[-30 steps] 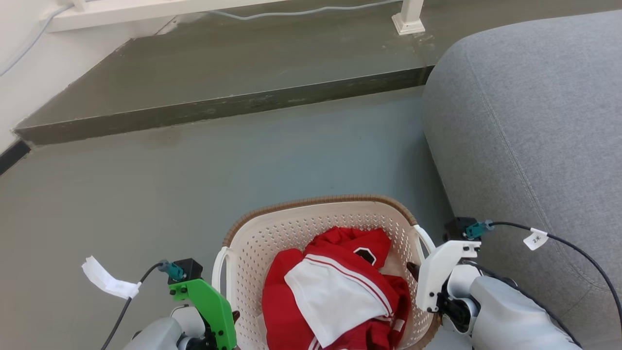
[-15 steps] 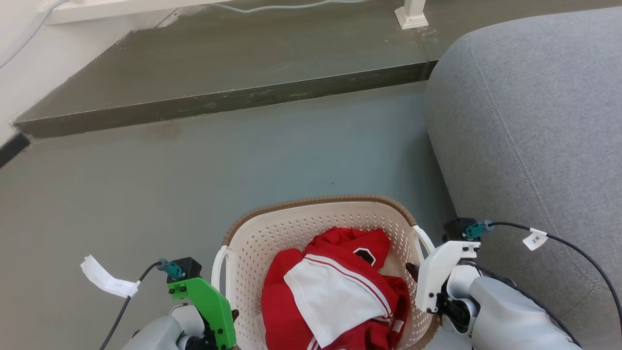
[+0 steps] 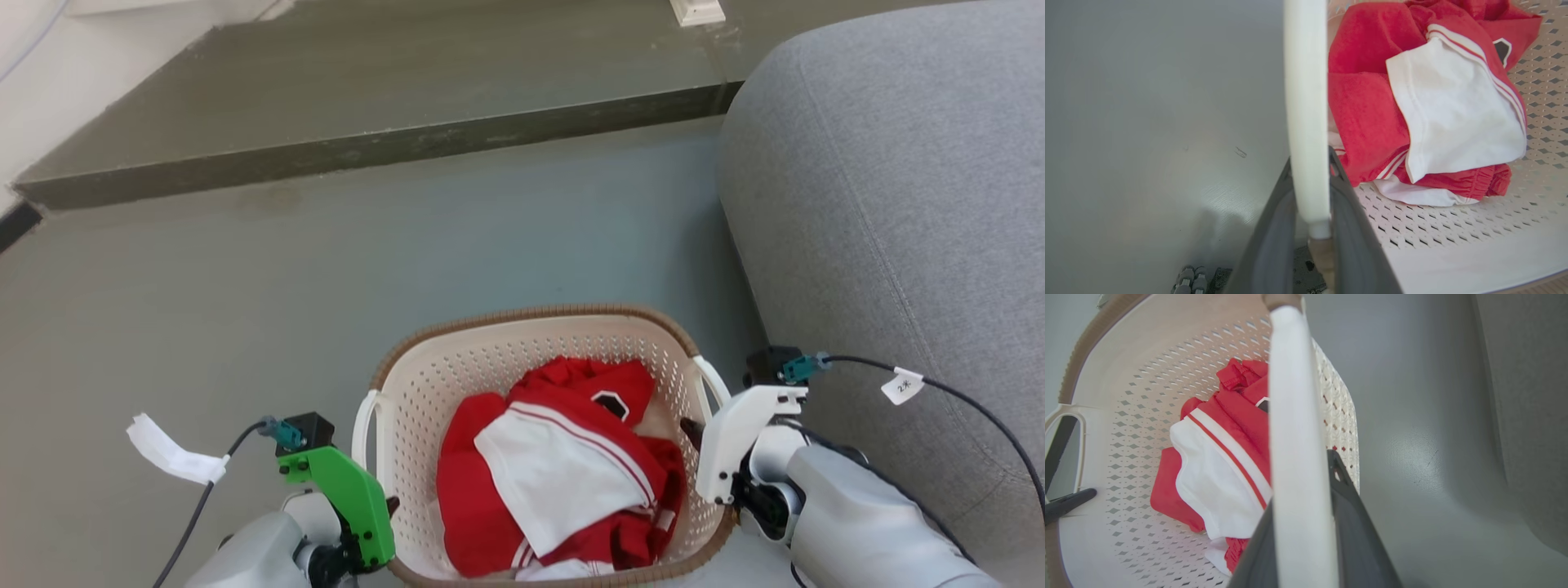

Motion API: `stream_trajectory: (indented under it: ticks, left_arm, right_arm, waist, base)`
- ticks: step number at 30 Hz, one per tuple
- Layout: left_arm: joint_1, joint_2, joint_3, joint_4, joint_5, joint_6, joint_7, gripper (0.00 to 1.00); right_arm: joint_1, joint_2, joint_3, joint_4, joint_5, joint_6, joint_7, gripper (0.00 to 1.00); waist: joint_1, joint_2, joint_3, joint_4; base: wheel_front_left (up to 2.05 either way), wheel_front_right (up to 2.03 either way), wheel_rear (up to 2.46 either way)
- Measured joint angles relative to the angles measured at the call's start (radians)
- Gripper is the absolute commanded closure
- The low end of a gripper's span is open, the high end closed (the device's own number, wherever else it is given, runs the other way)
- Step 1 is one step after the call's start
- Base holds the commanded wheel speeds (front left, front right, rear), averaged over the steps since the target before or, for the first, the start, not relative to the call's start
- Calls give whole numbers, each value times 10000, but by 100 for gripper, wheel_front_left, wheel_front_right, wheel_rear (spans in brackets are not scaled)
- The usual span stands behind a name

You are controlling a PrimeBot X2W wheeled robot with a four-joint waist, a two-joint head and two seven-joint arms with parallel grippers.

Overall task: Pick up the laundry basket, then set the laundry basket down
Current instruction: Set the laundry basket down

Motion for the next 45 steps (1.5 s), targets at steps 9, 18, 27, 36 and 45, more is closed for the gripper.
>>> stream_trajectory:
  ticks: [9,18,27,36,45]
  left_arm:
    - [-472,198,82,-370,-21,0,-516,100]
    - [-979,362,61,-719,31,2,-980,100]
    - [-1390,594,-105,-1143,288,2,-1597,100]
    - [-1718,809,-136,-1476,288,4,-2073,100]
    - [-2313,928,-4,-1735,290,6,-2447,100]
  right_arm:
    - [-556,-21,19,-25,13,0,-487,100]
    - [-1281,-15,23,96,-23,2,-1074,100]
    - [-1856,38,-6,313,-71,17,-1693,100]
    - [-2308,44,46,314,-71,33,-2071,100]
    - [-2944,19,84,366,-100,10,-2420,100]
  waist:
    - [0,0,722,71]
    - [1,0,1811,254]
    - [1,0,3021,605]
    - [2,0,3972,856]
    - [2,0,4972,1000]
  base:
    - [0,0,0]
    - [0,0,0]
    - [0,0,0]
    - [0,0,0]
    - [0,0,0]
